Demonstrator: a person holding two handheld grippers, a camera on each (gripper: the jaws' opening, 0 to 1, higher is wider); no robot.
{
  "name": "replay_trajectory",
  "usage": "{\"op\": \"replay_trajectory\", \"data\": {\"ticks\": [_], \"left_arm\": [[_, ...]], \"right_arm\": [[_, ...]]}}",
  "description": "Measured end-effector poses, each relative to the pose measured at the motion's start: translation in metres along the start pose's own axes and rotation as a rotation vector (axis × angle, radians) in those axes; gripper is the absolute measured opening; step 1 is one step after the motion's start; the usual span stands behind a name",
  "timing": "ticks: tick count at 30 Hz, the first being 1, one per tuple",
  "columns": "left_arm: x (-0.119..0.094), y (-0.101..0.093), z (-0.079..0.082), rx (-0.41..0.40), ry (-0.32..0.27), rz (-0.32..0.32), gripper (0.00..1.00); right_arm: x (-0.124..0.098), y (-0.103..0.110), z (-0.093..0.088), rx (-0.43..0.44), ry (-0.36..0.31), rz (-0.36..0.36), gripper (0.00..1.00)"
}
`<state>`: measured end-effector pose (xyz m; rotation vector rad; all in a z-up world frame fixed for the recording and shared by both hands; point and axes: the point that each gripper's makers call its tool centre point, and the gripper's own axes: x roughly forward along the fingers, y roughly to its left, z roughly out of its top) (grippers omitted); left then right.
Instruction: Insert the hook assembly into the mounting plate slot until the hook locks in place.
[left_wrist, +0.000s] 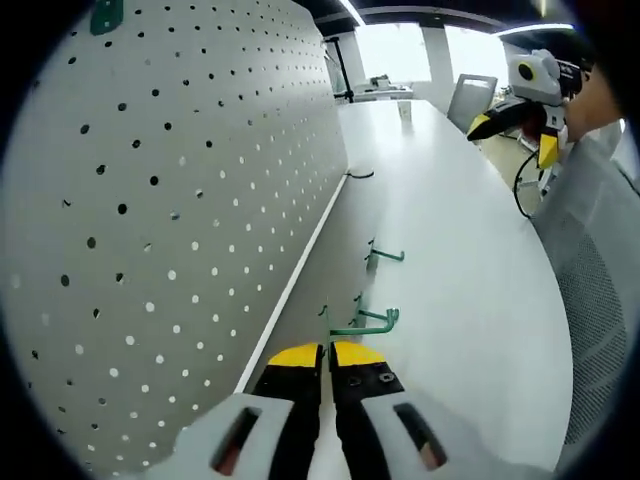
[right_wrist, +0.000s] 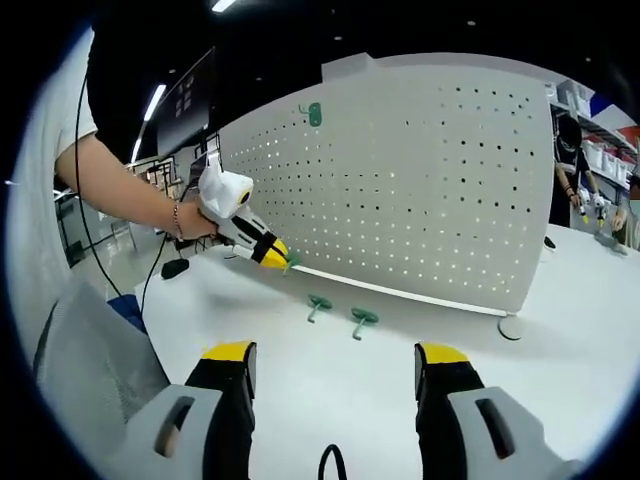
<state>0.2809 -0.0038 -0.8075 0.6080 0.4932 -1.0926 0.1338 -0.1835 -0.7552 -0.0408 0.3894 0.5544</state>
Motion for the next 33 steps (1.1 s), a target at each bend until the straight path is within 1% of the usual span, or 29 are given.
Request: {"op": "replay_trajectory", "data": {"ticks": [5, 11, 13, 14, 16, 19, 21, 23, 25, 27, 33], "left_arm": [[-0.008, 0.001, 0.011, -0.038, -0.048, 0.026, 0.03], [-0.018, 0.001, 0.025, -0.047, -0.099, 0.06, 0.03], [-0.021, 0.001, 0.03, -0.084, -0.116, 0.068, 0.03], [-0.024, 0.002, 0.034, -0.089, -0.137, 0.081, 0.03], [-0.027, 0.003, 0.037, -0.106, -0.146, 0.091, 0.03], [-0.033, 0.002, 0.04, -0.106, -0.16, 0.109, 0.03], [-0.037, 0.002, 0.045, -0.121, -0.19, 0.126, 0.03], [-0.04, 0.002, 0.045, -0.125, -0.197, 0.143, 0.03], [-0.044, 0.002, 0.048, -0.144, -0.219, 0.154, 0.03], [-0.047, 0.001, 0.049, -0.154, -0.228, 0.168, 0.03], [-0.056, -0.005, 0.055, -0.19, -0.28, 0.18, 0.03]], "right_arm": [[-0.001, 0.0, 0.002, -0.002, -0.01, 0.0, 0.62], [-0.002, 0.001, 0.005, -0.007, -0.019, 0.002, 0.62], [-0.003, 0.002, 0.006, -0.009, -0.023, 0.003, 0.62], [-0.003, 0.002, 0.007, -0.01, -0.024, 0.003, 0.62], [-0.003, 0.003, 0.009, -0.007, -0.031, 0.003, 0.62], [-0.004, 0.004, 0.013, -0.009, -0.042, 0.002, 0.62], [-0.003, 0.004, 0.014, -0.009, -0.046, 0.003, 0.62], [-0.003, 0.004, 0.016, -0.011, -0.052, 0.003, 0.62], [-0.004, 0.004, 0.019, -0.011, -0.058, 0.002, 0.62], [-0.004, 0.005, 0.02, -0.012, -0.062, 0.003, 0.62], [-0.005, 0.009, 0.023, -0.015, -0.073, 0.009, 0.62]]}}
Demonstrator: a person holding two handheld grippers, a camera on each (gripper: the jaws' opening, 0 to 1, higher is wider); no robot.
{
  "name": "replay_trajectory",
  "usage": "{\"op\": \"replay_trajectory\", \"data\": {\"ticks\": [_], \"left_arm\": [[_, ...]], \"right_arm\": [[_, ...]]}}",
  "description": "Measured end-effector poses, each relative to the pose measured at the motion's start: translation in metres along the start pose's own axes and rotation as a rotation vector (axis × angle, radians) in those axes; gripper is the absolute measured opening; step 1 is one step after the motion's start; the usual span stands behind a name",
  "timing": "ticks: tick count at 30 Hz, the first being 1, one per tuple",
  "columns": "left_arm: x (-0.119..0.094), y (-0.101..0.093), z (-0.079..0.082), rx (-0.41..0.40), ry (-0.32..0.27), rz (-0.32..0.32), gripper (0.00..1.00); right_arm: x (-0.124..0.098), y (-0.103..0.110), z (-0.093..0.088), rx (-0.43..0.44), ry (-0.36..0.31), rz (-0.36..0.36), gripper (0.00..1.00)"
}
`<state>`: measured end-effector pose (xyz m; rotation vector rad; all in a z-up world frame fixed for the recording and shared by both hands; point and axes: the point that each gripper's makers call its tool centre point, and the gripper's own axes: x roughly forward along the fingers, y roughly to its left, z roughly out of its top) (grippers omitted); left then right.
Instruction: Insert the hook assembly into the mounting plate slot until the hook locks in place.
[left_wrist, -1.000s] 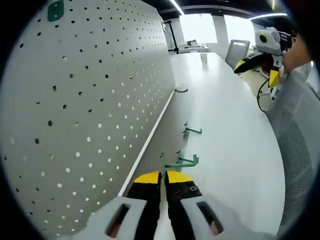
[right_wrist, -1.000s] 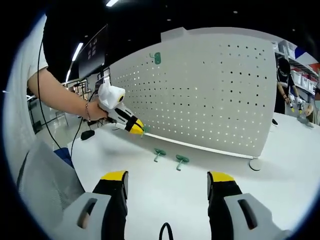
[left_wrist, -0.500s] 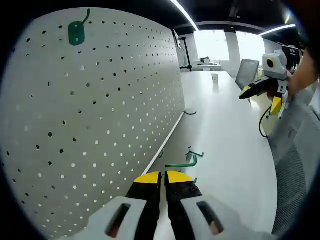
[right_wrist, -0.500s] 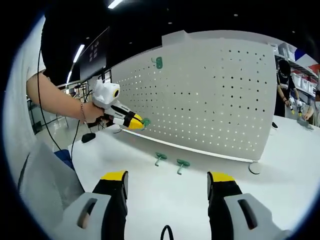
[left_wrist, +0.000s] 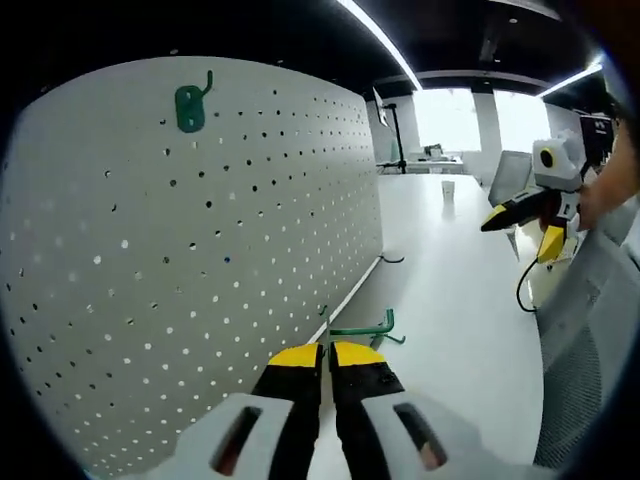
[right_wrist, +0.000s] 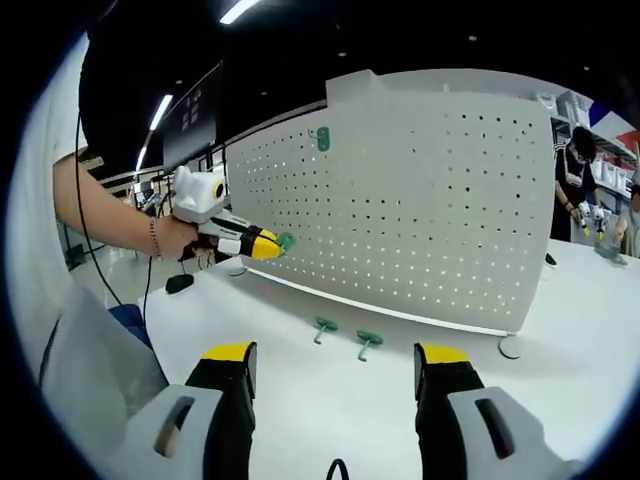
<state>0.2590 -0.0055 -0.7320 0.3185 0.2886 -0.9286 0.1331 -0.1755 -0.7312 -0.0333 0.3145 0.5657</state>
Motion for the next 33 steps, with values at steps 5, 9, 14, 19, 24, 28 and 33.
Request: {"op": "replay_trajectory", "data": {"ticks": [5, 9, 14, 19, 24, 28, 33], "left_arm": [[-0.008, -0.002, 0.012, -0.016, -0.065, 0.024, 0.03], [-0.012, -0.005, 0.013, -0.025, -0.069, 0.024, 0.03], [-0.019, -0.008, 0.021, -0.043, -0.1, 0.039, 0.03], [-0.025, -0.01, 0.024, -0.051, -0.119, 0.061, 0.03], [-0.033, -0.015, 0.033, -0.06, -0.153, 0.072, 0.03], [-0.044, -0.013, 0.04, -0.09, -0.201, 0.097, 0.03], [-0.056, -0.009, 0.049, -0.108, -0.244, 0.132, 0.03]], "right_arm": [[0.0, 0.002, 0.002, 0.005, -0.012, 0.004, 0.62], [-0.001, 0.005, 0.003, -0.003, -0.014, 0.007, 0.62], [-0.002, 0.007, 0.002, -0.006, -0.013, 0.011, 0.62], [-0.003, 0.007, 0.003, -0.004, -0.019, 0.01, 0.62], [-0.005, 0.007, 0.006, -0.003, -0.03, 0.009, 0.62], [-0.007, 0.009, 0.009, -0.006, -0.037, 0.013, 0.62], [-0.008, 0.012, 0.01, -0.008, -0.042, 0.018, 0.62]]}}
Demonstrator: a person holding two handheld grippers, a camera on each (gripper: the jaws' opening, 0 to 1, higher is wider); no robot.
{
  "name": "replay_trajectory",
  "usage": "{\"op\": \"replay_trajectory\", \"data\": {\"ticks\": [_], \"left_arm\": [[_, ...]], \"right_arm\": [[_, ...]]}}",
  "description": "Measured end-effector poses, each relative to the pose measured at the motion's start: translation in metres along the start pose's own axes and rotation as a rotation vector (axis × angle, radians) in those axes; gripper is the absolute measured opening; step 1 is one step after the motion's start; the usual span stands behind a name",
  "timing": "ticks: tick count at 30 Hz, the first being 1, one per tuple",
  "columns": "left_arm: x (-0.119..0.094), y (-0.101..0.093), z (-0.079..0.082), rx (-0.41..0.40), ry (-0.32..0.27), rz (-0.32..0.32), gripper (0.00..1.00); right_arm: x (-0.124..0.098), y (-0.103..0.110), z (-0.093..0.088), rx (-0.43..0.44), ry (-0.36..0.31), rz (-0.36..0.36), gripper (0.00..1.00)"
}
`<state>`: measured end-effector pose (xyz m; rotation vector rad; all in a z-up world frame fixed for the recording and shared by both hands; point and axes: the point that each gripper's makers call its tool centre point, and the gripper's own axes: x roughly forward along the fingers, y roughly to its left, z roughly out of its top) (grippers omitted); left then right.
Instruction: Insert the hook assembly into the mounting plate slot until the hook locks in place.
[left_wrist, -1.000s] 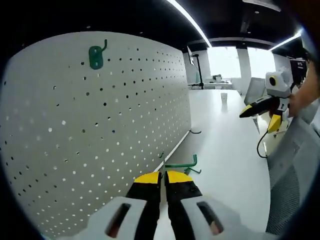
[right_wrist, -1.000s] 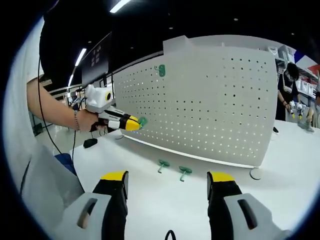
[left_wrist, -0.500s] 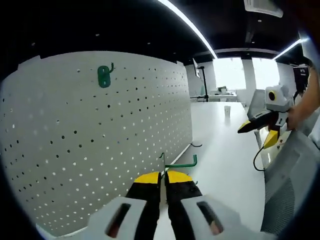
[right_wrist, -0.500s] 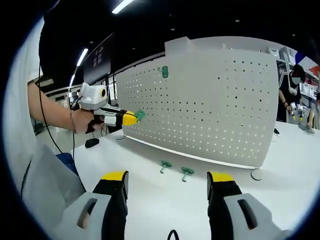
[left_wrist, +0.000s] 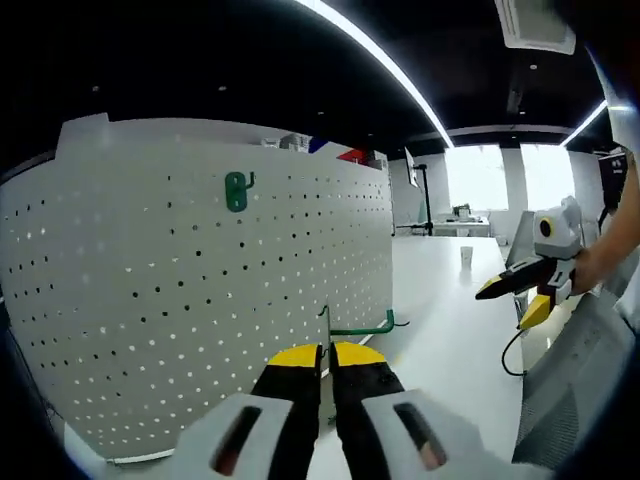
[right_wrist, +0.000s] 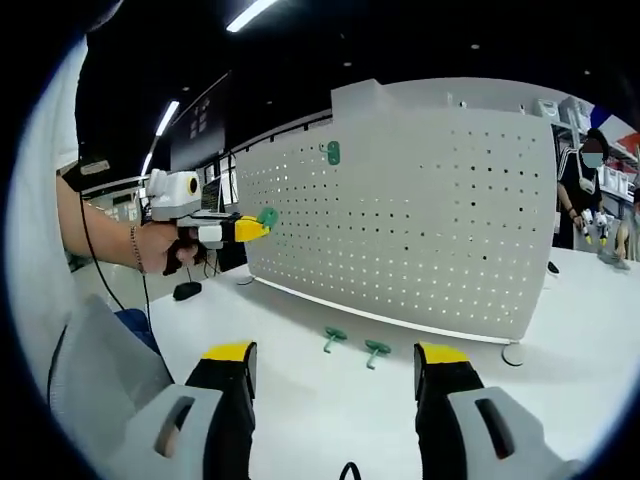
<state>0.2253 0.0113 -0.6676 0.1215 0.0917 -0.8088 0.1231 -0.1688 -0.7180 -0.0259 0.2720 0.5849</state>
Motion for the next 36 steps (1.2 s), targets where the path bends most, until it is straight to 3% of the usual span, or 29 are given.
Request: {"op": "replay_trajectory", "data": {"ticks": [14, 26, 32, 36], "left_arm": [[-0.024, -0.002, 0.027, -0.06, -0.104, 0.05, 0.03], [-0.026, 0.001, 0.026, -0.05, -0.1, 0.068, 0.03], [-0.026, -0.001, 0.025, -0.047, -0.099, 0.067, 0.03], [-0.025, -0.002, 0.025, -0.045, -0.098, 0.065, 0.03]], "right_arm": [[0.0, 0.004, 0.014, -0.012, -0.033, 0.004, 0.61], [0.002, 0.006, 0.013, -0.01, -0.029, 0.012, 0.6], [-0.002, 0.01, 0.028, -0.008, -0.089, 0.016, 0.58], [-0.006, 0.017, 0.05, -0.012, -0.198, 0.044, 0.58]]}}
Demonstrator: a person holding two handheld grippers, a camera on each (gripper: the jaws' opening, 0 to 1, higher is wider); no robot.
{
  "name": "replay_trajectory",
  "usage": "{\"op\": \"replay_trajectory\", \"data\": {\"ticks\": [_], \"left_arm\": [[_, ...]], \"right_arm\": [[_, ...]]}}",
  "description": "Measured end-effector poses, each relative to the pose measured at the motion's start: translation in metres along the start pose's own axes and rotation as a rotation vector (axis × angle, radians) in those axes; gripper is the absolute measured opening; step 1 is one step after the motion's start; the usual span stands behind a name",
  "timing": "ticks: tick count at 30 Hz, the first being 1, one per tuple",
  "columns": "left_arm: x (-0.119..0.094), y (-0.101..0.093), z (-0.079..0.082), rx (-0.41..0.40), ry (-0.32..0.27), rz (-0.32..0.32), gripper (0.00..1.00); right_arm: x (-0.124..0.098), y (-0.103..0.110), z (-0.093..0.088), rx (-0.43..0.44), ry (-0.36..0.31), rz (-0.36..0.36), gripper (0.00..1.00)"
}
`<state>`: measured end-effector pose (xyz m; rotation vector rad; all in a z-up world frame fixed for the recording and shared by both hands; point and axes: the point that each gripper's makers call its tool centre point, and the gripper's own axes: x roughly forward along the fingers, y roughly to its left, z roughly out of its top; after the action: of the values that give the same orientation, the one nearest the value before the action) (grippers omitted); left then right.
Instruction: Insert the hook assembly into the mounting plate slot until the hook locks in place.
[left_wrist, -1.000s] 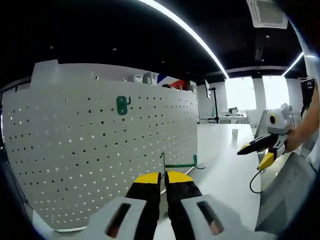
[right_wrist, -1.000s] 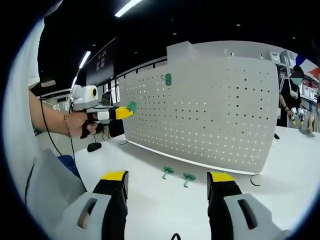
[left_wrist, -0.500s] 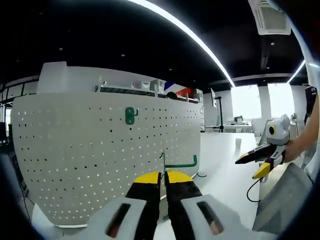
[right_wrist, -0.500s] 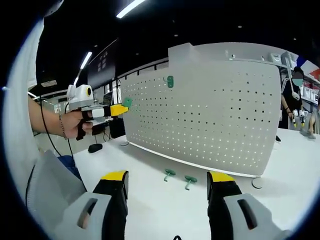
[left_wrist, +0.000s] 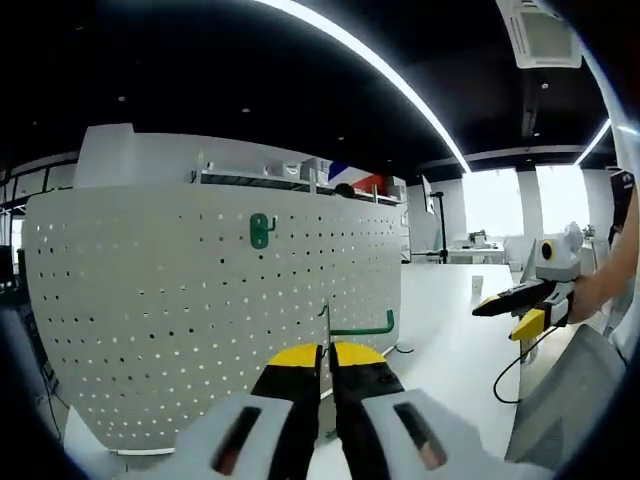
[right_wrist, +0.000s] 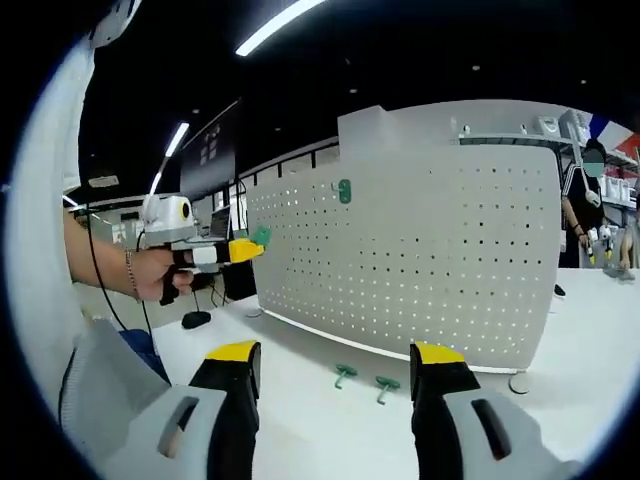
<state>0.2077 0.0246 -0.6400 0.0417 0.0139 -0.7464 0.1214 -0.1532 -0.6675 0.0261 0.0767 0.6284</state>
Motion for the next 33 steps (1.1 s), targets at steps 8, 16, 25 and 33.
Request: {"op": "replay_trajectory", "data": {"ticks": [8, 16, 25, 33], "left_arm": [[0.0, -0.002, -0.001, -0.003, 0.002, 0.001, 0.03], [0.0, -0.002, -0.001, 0.003, 0.005, 0.002, 0.03], [0.0, -0.007, -0.002, 0.008, 0.011, -0.005, 0.03], [0.001, -0.009, -0.001, 0.008, 0.009, -0.007, 0.03]], "right_arm": [[0.002, 0.006, 0.012, 0.018, -0.026, 0.027, 0.58], [0.011, 0.01, 0.015, 0.034, -0.033, 0.046, 0.57], [0.027, 0.018, 0.017, 0.048, -0.049, 0.084, 0.57], [0.043, 0.031, 0.024, 0.06, -0.063, 0.128, 0.57]]}}
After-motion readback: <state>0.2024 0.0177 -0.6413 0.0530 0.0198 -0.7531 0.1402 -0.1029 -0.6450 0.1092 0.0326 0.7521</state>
